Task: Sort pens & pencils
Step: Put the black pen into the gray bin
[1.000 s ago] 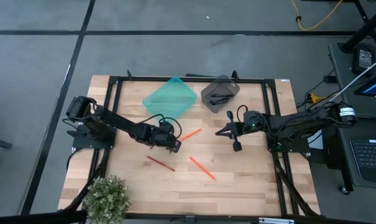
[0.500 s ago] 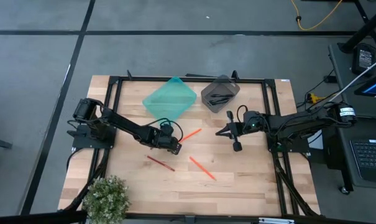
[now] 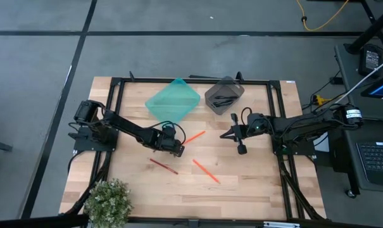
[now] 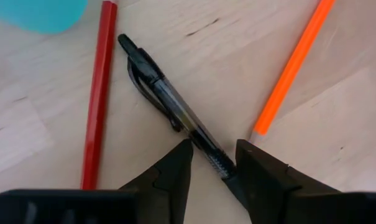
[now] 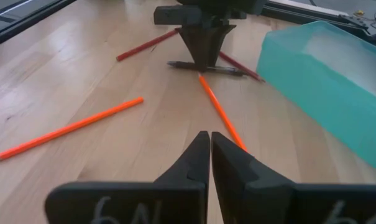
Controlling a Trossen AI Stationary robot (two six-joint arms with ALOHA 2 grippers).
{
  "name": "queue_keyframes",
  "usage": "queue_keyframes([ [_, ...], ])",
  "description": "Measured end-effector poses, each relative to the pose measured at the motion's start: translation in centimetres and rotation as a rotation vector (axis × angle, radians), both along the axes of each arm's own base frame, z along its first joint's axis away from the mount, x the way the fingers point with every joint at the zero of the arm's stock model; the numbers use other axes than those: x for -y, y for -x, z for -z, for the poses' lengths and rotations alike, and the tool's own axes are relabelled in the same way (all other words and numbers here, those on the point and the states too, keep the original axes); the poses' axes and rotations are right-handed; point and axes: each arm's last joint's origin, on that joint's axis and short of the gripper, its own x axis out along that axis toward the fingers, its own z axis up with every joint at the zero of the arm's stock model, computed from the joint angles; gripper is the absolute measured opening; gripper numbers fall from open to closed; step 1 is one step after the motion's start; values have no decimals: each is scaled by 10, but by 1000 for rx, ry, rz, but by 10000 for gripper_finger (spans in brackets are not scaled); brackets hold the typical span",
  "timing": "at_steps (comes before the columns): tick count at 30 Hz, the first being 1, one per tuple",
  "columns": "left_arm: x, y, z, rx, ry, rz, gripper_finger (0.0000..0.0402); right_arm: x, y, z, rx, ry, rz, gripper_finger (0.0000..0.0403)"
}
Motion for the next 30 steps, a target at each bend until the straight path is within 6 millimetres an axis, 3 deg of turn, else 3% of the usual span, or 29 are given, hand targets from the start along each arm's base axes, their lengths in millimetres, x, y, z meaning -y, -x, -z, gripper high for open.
queue_keyframes([
  [3,0,2,0,-27,1,1,105,0,0,0,-3,0,0,19],
  [10,2,5,0,-57,-37,60,20,0,0,1,-12,-1,0,19],
  [22,14,5,-1,-25,-215,239,17,0,1,2,-25,-5,1,19],
  [30,33,11,-22,74,-355,286,17,0,1,2,-26,-26,11,19],
])
